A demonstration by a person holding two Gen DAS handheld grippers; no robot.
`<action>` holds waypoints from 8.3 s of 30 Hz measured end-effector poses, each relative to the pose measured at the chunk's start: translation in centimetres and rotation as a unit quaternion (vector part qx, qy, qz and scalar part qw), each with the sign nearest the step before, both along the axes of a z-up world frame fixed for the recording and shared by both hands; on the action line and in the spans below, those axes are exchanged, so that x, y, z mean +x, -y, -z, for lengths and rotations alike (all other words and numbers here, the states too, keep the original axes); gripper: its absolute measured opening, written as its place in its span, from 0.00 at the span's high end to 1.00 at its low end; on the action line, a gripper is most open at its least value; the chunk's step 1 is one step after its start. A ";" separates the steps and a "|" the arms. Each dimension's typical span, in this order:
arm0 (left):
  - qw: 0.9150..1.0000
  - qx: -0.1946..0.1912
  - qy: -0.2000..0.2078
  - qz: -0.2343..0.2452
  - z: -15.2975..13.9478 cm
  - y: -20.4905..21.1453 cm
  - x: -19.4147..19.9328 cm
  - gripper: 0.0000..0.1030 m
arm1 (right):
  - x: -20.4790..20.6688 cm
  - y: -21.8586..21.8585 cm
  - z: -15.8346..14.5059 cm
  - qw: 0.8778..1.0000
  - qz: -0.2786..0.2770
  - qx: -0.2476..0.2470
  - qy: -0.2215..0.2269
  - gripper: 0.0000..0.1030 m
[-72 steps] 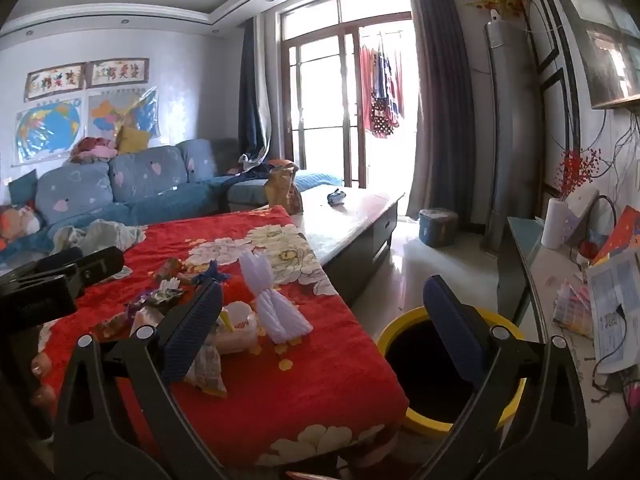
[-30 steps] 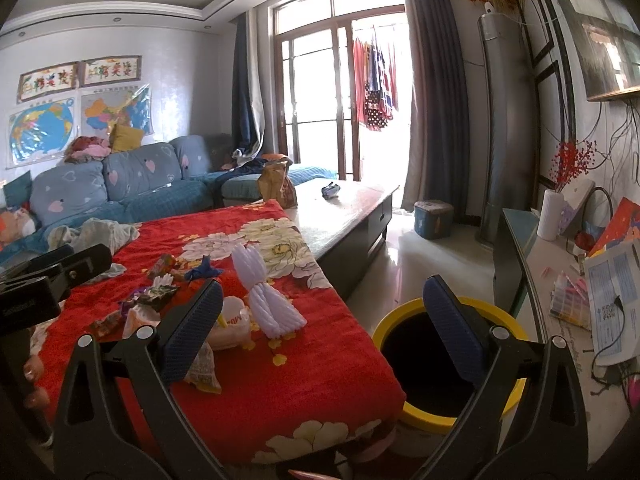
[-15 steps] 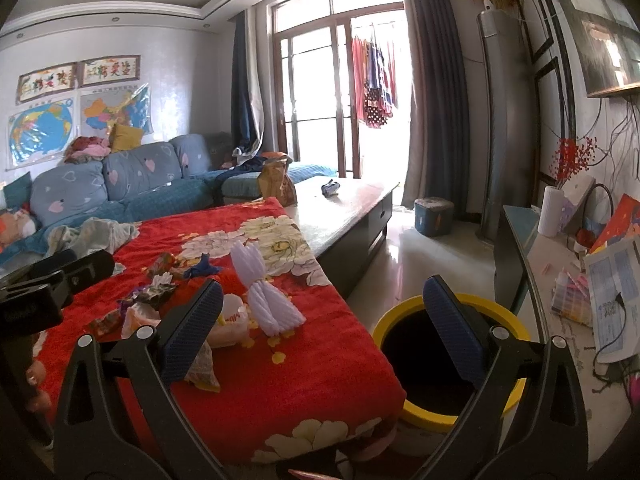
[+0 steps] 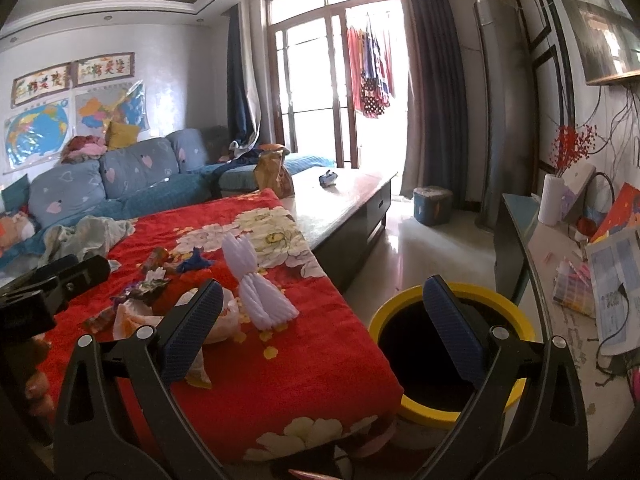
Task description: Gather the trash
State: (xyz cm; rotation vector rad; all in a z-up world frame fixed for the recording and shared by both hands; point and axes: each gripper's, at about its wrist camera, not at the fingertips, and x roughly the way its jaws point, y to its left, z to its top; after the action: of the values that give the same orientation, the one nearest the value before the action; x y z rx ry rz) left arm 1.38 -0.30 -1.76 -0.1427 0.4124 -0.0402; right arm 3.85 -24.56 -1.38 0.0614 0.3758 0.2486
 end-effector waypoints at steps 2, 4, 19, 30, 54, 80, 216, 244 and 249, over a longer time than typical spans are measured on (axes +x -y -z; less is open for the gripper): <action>1.000 -0.004 -0.006 -0.004 0.1 -0.5 0.5 0.06 | 0.4 -0.3 0.0 1.000 -0.004 0.002 -0.007 0.10; 1.000 -0.010 -0.011 -0.009 0.2 -1.0 0.9 0.06 | 0.8 -0.6 0.0 1.000 -0.009 0.004 -0.010 0.10; 0.995 -0.022 -0.003 -0.092 -0.4 -7.0 1.9 0.06 | 2.6 -6.7 0.9 0.994 -0.093 -0.001 -0.050 0.10; 0.989 -0.033 -0.033 -0.141 1.0 -12.6 2.1 0.06 | 4.0 -10.0 2.8 0.987 -0.126 -0.017 -0.098 0.10; 0.970 -0.118 -0.206 -0.061 9.7 -15.2 3.5 0.37 | 6.1 -11.2 8.0 0.959 -0.189 0.015 -0.211 0.32; 0.986 -0.105 -0.117 -0.051 2.7 -14.3 1.0 0.87 | 5.2 -9.6 3.5 0.960 -0.233 0.034 -0.150 0.69; 0.993 -0.016 -0.092 0.075 2.1 6.3 10.9 0.08 | 8.9 5.5 3.4 0.992 -0.014 0.043 -0.120 0.23; 0.994 -0.055 -0.090 -0.033 1.3 -4.4 7.5 0.08 | 8.9 -4.8 2.6 0.981 -0.143 -0.007 -0.131 0.23; 0.990 -0.084 -0.100 -0.057 1.8 -7.4 6.9 0.08 | 10.3 -5.6 3.8 0.978 -0.144 -0.013 -0.154 0.23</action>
State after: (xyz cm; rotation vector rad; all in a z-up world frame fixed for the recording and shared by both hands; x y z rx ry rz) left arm 8.27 7.08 -3.56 -0.3379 0.6011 0.0532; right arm 14.14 -18.96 -5.18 0.0197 0.6973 0.5237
